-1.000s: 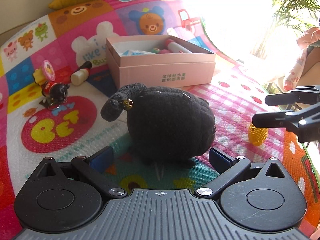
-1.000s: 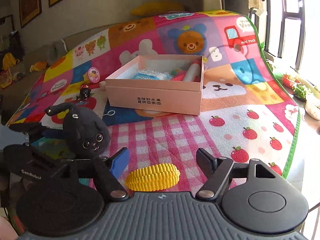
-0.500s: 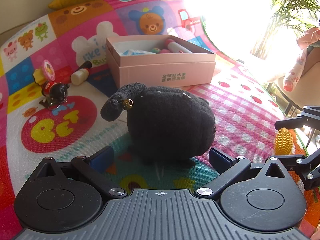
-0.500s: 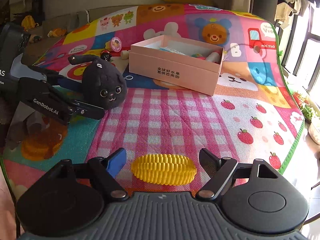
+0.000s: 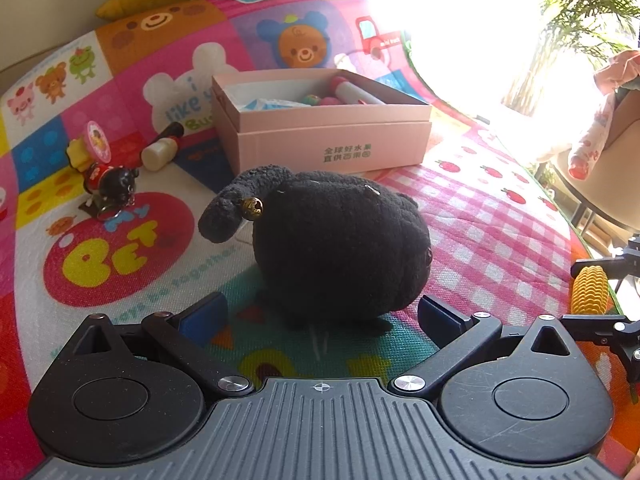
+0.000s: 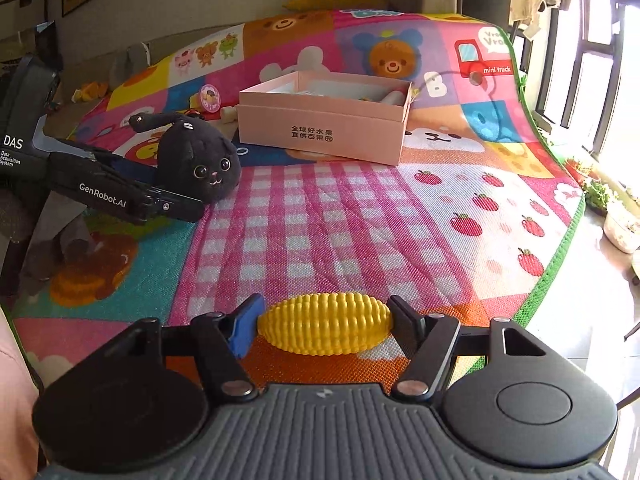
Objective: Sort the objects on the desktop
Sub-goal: 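Lower the plush cat into the pink box with the left tool while the right tool carries the corn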
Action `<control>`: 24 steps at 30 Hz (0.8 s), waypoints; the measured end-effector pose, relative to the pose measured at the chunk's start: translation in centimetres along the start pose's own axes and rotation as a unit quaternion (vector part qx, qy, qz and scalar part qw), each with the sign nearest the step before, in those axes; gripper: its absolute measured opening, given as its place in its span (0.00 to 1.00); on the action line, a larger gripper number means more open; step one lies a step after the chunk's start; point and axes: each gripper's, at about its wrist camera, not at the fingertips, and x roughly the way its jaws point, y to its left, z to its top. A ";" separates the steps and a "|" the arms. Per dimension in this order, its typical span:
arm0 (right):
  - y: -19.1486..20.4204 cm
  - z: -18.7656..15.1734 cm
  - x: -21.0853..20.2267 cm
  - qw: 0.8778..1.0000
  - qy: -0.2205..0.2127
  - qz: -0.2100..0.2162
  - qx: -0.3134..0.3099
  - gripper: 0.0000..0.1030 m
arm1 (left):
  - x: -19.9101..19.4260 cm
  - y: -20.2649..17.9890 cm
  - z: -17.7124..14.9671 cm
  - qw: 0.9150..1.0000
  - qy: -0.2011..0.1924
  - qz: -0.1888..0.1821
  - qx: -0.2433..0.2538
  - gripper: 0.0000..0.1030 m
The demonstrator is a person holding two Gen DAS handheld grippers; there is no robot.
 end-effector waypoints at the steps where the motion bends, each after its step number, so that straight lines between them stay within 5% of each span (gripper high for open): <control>1: 0.0 0.1 0.0 1.000 0.000 0.000 0.002 0.65 | 0.0 0.1 0.0 1.000 -0.001 -0.002 -0.001 1.00; 8: 0.0 1.2 0.9 1.000 -0.005 -0.001 0.020 0.65 | -1.2 -0.8 0.4 0.999 -0.042 0.009 0.018 1.00; 18: 0.0 1.4 1.7 0.999 -0.001 -0.002 0.034 0.65 | 0.6 -3.0 1.6 0.996 -0.041 0.048 0.063 1.00; 21: 0.0 1.6 1.7 0.999 0.001 -0.002 0.035 0.65 | 0.5 -3.2 1.5 0.995 -0.041 0.055 0.072 0.89; 24: 0.1 1.9 1.5 0.999 0.001 -0.001 0.036 0.65 | 0.0 -3.1 1.5 0.995 -0.039 0.051 0.071 0.89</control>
